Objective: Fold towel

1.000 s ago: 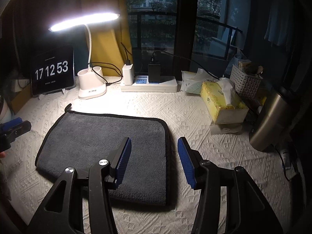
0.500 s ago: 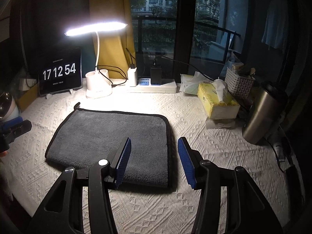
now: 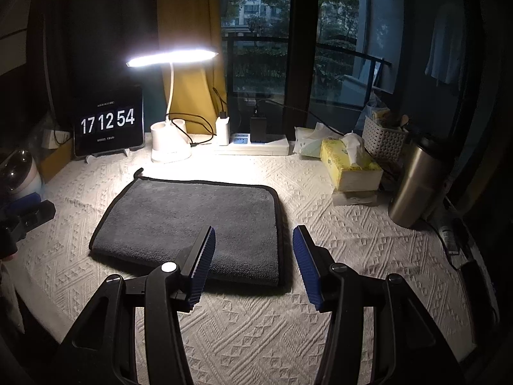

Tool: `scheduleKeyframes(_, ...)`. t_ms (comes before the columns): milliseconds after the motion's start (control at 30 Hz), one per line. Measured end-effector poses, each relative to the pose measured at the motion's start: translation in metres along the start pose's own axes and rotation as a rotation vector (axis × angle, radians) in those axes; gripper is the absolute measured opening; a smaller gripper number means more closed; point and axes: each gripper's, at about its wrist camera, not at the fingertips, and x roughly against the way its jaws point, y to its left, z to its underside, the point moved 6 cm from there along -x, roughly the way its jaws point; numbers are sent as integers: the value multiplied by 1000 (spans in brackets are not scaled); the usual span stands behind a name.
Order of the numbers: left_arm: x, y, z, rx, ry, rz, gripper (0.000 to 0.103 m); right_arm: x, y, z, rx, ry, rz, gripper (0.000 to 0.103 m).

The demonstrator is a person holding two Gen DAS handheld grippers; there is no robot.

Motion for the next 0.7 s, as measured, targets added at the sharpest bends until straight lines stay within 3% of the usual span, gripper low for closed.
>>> scheduleKeyframes(700,59,-22,14,-47,-125,82,86,65,16,13,14,-97,-16,53)
